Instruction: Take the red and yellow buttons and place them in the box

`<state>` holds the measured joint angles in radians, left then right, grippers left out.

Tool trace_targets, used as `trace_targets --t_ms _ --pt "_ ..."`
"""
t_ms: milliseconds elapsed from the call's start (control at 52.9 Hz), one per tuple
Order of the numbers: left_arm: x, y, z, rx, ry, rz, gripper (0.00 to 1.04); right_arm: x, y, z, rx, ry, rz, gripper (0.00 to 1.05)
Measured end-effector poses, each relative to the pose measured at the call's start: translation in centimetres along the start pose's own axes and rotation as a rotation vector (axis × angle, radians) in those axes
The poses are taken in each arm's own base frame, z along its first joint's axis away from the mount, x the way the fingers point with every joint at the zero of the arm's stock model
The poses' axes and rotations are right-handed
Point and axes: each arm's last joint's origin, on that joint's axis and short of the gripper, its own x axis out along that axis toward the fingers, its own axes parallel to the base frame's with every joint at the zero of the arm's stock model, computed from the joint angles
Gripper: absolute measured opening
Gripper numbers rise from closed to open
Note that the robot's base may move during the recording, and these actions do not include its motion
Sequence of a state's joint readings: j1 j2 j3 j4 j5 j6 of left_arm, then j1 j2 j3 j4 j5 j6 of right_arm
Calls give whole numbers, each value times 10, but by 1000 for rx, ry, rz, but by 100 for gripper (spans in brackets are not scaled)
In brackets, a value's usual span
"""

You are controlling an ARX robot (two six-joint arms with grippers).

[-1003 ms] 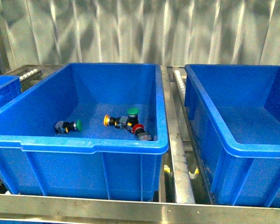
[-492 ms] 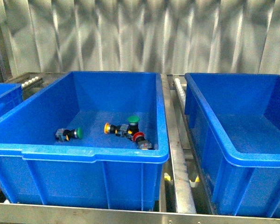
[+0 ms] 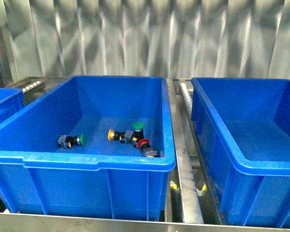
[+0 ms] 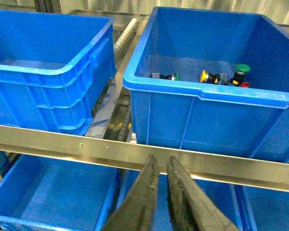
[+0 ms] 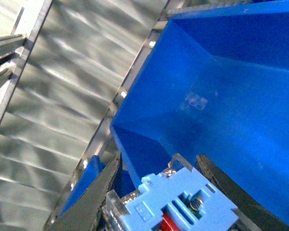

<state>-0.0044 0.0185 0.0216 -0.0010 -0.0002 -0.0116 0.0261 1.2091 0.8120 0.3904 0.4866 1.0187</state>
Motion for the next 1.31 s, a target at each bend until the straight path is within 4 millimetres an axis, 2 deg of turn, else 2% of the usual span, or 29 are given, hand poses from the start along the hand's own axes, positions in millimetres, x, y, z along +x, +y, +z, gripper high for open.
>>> trace_targets --t_ms 208,341,568,851,1135,1305 --pt "0 0 0 0 0 0 73 0 -2 0 -21 -18 -16 39" --pt "0 0 0 0 0 0 98 -2 -5 0 -30 -32 -36 39" --pt "0 0 0 2 0 0 97 -5 -11 2 -38 -34 -57 39" --pt "0 0 0 2 0 3 97 -14 -33 21 19 -65 -99 39" --pt "0 0 0 2 0 0 97 -5 -55 51 31 -103 -131 39" --pt "0 0 0 2 -1 0 97 9 -66 67 23 -119 -152 39"
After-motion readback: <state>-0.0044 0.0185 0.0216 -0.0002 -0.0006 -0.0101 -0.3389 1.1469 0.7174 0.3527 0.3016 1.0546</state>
